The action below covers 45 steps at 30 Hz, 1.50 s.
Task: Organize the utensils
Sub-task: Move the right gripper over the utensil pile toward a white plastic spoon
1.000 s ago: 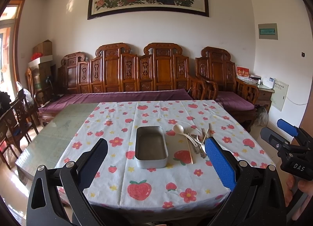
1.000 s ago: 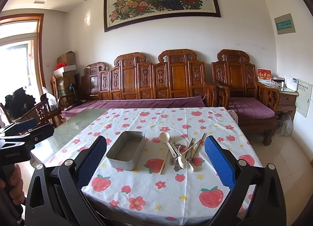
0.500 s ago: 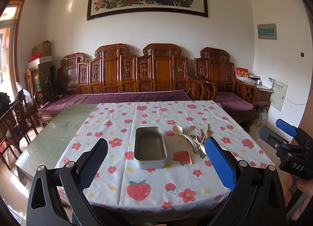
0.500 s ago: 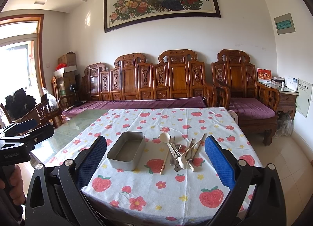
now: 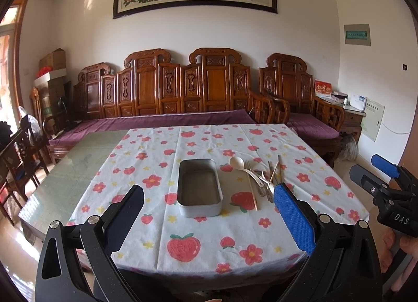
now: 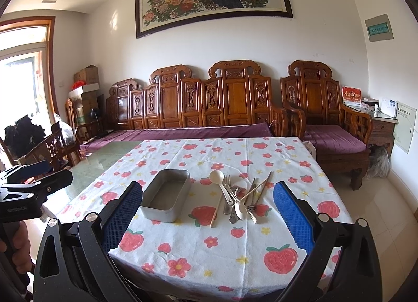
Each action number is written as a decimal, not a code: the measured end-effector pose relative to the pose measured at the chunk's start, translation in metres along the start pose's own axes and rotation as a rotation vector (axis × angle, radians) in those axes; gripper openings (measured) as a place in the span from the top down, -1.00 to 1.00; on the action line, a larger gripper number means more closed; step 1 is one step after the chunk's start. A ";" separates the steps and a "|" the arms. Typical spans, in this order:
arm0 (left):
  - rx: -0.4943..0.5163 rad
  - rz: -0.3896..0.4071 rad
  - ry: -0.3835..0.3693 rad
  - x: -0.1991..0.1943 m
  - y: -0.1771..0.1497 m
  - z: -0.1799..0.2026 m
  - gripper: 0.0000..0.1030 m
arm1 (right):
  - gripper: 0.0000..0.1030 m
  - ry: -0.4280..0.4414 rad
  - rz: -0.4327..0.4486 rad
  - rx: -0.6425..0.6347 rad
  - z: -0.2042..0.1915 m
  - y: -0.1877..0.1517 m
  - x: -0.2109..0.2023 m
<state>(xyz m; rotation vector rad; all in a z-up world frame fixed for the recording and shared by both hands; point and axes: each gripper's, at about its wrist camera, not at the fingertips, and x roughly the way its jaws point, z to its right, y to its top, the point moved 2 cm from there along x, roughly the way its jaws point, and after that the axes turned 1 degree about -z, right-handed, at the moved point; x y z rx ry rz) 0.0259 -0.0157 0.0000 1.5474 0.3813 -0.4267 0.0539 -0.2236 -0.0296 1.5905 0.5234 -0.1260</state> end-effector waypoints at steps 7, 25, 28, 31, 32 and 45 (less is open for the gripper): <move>0.038 -0.101 -0.024 0.041 -0.018 0.004 -0.87 | -0.95 -0.004 -0.030 -0.010 0.011 -0.009 0.026; 0.110 -0.210 -0.081 0.143 -0.014 0.016 -0.87 | -0.49 -0.067 -0.124 -0.003 0.071 -0.002 0.144; 0.110 -0.225 -0.093 0.160 -0.012 0.019 -0.87 | -0.49 -0.086 -0.145 0.004 0.082 -0.004 0.169; 0.120 -0.242 -0.095 0.177 -0.012 0.023 -0.87 | -0.47 -0.091 -0.167 0.013 0.094 -0.007 0.195; 0.122 -0.248 -0.096 0.183 -0.011 0.024 -0.87 | -0.44 -0.091 -0.175 0.014 0.098 -0.009 0.204; 0.110 -0.288 -0.104 0.243 -0.009 0.036 -0.87 | -0.19 -0.014 -0.316 0.076 0.125 -0.070 0.293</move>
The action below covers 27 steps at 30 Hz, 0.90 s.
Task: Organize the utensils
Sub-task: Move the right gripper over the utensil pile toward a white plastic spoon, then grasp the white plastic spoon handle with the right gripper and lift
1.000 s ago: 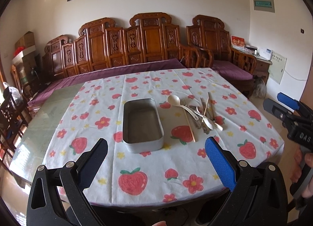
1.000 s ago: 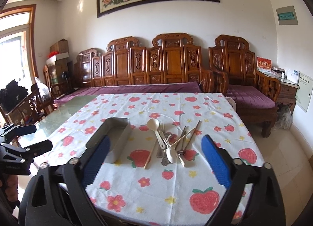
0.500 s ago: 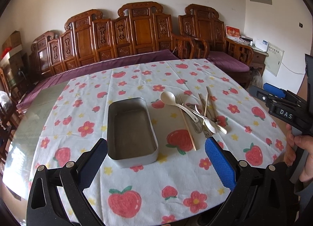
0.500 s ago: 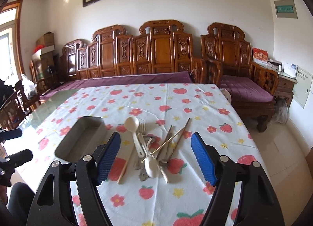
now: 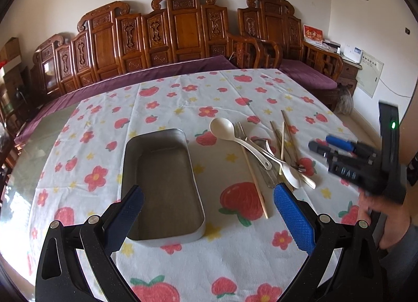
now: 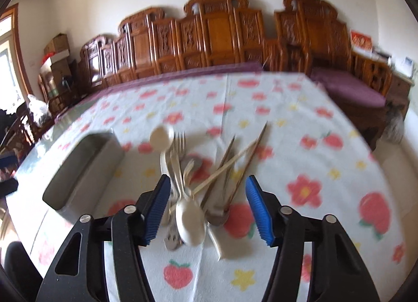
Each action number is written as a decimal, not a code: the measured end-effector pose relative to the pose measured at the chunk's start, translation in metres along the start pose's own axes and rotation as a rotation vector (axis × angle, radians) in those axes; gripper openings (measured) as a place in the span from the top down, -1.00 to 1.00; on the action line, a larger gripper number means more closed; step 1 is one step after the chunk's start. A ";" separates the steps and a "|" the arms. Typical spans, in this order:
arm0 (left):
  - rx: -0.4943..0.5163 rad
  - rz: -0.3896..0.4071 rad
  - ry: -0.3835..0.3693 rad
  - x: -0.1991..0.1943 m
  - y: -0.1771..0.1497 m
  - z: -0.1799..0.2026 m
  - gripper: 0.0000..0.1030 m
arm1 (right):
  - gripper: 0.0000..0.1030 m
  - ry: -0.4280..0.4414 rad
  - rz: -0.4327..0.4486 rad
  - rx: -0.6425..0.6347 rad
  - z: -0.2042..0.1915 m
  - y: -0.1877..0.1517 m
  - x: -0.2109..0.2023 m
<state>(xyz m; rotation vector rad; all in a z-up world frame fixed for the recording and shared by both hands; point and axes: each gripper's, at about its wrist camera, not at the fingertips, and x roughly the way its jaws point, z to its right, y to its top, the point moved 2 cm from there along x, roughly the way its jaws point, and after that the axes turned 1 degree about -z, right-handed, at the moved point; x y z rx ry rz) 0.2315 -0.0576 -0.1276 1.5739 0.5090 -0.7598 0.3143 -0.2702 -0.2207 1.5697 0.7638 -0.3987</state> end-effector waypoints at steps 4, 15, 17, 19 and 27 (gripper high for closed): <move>-0.032 0.002 -0.004 0.011 0.002 -0.003 -0.76 | -0.18 0.037 -0.065 -0.006 -0.008 -0.014 0.022; -0.034 -0.032 -0.026 0.048 0.020 0.010 -0.54 | 0.11 0.002 -0.205 -0.125 -0.026 -0.036 0.057; -0.042 -0.037 -0.031 0.054 0.023 0.012 -0.54 | 0.22 0.008 -0.197 -0.118 -0.024 -0.034 0.054; -0.045 -0.041 -0.033 0.058 0.026 0.014 -0.54 | 0.41 0.019 -0.186 -0.106 -0.021 -0.030 0.050; -0.032 -0.067 -0.017 0.077 0.028 0.024 -0.53 | 0.97 0.029 -0.163 -0.025 0.001 -0.016 0.042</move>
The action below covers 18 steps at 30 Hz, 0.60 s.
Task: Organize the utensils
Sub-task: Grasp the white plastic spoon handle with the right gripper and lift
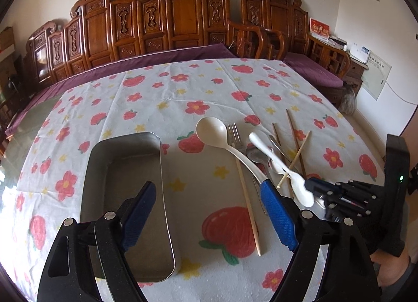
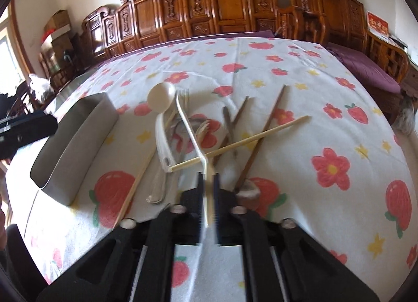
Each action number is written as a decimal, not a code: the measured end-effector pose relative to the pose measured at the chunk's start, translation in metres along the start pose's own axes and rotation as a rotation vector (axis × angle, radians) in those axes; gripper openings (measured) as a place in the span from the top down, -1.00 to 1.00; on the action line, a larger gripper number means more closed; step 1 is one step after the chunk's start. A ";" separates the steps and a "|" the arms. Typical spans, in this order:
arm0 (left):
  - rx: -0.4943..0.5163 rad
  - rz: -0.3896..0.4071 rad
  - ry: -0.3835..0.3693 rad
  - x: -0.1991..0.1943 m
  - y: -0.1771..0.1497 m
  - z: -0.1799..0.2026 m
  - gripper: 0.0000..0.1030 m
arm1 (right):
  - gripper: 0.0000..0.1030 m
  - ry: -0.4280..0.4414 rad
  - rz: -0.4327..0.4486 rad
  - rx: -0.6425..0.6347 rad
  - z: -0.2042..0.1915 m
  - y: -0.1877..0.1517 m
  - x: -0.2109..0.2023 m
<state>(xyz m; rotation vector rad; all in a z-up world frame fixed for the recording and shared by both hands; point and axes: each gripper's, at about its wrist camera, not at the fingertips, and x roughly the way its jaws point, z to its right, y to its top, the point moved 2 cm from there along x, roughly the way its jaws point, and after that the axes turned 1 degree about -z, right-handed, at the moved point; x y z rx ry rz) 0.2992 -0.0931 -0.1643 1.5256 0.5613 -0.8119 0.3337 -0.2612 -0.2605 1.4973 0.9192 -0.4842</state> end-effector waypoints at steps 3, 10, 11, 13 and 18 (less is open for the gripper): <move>0.005 -0.011 0.002 0.006 -0.001 0.002 -0.53 | 0.99 0.004 -0.010 0.037 0.010 0.001 0.002; 0.013 -0.041 0.002 0.023 0.001 0.010 -0.53 | 0.99 0.020 0.023 0.060 0.017 0.006 -0.007; 0.014 -0.043 0.002 0.025 0.001 0.010 -0.53 | 0.93 0.031 0.022 0.064 0.018 0.007 -0.007; 0.016 -0.048 0.005 0.028 0.000 0.012 -0.53 | 0.91 0.056 0.011 0.068 0.019 0.006 -0.005; 0.021 -0.060 0.005 0.032 -0.004 0.014 -0.53 | 0.33 0.069 -0.001 0.019 0.004 0.005 0.004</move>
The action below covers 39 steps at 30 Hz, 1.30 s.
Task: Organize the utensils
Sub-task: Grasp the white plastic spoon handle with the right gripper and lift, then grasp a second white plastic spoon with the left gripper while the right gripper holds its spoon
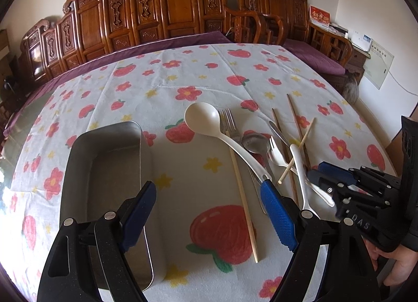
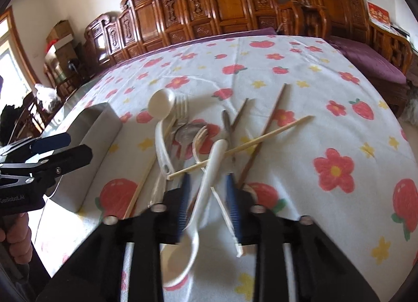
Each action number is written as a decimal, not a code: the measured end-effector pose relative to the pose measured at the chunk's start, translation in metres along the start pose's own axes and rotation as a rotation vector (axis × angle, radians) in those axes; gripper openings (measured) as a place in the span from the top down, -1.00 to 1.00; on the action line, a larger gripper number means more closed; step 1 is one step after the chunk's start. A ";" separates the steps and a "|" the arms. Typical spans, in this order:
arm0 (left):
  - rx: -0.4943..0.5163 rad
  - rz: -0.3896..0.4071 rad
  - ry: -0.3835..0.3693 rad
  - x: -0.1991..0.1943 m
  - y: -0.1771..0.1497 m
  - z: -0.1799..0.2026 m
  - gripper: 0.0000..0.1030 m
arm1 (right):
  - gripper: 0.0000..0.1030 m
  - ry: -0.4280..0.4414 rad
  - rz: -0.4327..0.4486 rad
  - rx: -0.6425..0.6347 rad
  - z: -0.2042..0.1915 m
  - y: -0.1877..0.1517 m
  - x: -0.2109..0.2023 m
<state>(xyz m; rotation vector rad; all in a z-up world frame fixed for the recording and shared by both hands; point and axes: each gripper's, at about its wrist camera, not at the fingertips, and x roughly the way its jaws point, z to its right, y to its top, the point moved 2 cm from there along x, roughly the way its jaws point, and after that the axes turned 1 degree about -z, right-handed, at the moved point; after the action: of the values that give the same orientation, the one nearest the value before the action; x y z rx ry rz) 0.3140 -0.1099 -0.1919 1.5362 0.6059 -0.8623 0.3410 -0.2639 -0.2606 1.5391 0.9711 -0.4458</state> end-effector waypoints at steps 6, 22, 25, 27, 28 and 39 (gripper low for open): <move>0.007 -0.010 0.002 0.009 0.001 0.003 -0.53 | 0.34 -0.051 -0.058 -0.044 -0.006 0.001 0.023; 0.014 -0.032 0.003 0.033 0.013 0.010 -0.36 | 0.91 0.066 0.005 0.096 0.023 0.013 -0.005; 0.009 -0.040 -0.023 0.040 0.018 0.014 -0.26 | 0.91 0.041 0.024 0.118 0.034 0.017 -0.011; -0.001 -0.048 -0.047 0.045 0.021 0.016 -0.20 | 0.91 0.026 0.032 0.133 0.042 0.018 -0.013; -0.007 -0.056 -0.062 0.050 0.023 0.017 -0.14 | 0.91 0.022 0.034 0.140 0.045 0.018 -0.014; -0.071 -0.127 -0.114 0.089 0.035 0.027 0.23 | 0.91 0.008 0.031 0.129 0.044 0.019 -0.012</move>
<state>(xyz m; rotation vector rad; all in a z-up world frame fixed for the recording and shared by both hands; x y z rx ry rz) 0.3888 -0.1503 -0.2428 1.3864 0.6487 -1.0071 0.3591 -0.3085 -0.2499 1.6708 0.9386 -0.4880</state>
